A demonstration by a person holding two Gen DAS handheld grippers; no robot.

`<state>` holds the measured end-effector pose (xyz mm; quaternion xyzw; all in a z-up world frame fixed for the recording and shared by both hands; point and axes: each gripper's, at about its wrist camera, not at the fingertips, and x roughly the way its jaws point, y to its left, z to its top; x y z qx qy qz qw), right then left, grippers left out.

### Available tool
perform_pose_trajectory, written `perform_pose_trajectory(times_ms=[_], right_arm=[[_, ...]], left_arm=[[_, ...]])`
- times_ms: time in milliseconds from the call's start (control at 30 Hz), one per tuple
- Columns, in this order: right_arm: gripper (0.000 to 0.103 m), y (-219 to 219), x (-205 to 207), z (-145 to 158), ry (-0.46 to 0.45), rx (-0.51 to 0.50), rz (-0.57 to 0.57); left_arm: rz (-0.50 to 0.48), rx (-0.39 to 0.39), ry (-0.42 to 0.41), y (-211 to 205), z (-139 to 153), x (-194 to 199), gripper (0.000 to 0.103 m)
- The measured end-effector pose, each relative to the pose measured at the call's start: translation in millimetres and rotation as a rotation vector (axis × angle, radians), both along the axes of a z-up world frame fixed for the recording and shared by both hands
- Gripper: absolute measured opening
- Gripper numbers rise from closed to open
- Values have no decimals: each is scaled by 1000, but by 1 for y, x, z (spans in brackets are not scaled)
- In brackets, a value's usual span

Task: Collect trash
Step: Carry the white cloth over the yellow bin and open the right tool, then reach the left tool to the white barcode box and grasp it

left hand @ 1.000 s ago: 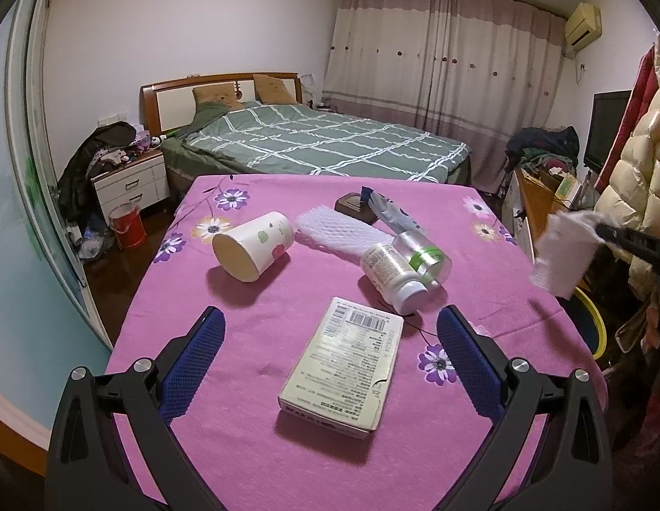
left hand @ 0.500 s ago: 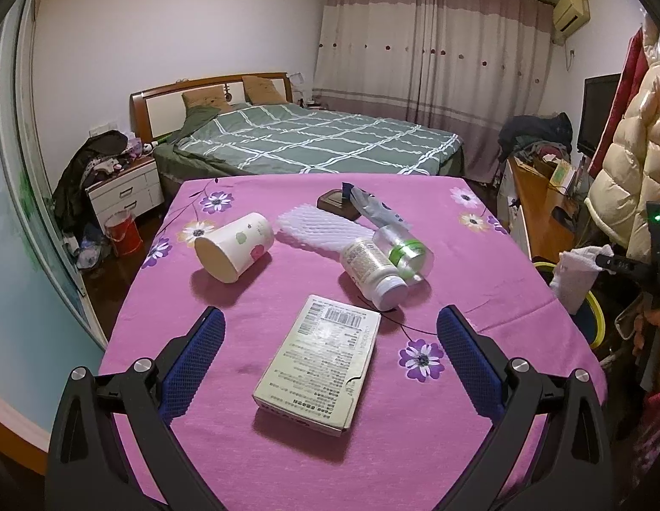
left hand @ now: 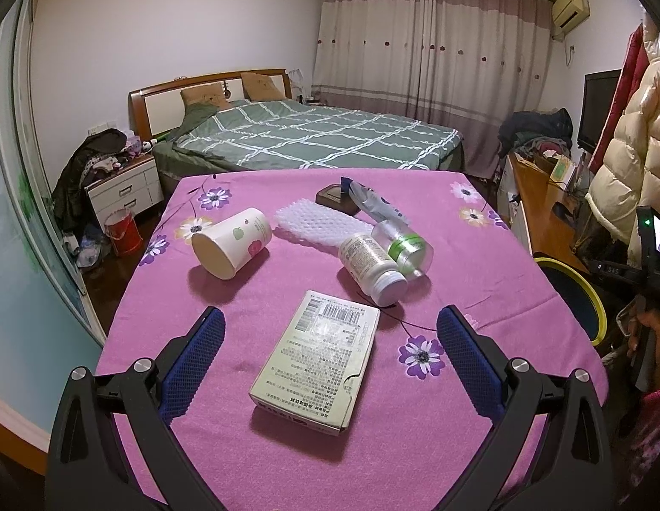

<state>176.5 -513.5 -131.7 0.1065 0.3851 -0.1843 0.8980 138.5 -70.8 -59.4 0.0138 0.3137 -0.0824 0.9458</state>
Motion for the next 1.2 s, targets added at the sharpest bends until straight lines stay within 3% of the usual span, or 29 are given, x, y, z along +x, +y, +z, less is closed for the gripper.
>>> perform_pose_trajectory(times_ms=[300, 633, 1200], right_arm=[[41, 5, -1, 1, -6, 7, 14], [43, 13, 5, -1, 4, 11, 35], [44, 17, 13, -9, 18, 22, 59]], left_arm=[[-29, -20, 64, 6, -17, 13, 98], [-48, 20, 185, 8, -60, 50, 98], [-130, 111, 324, -4, -102, 99, 98]])
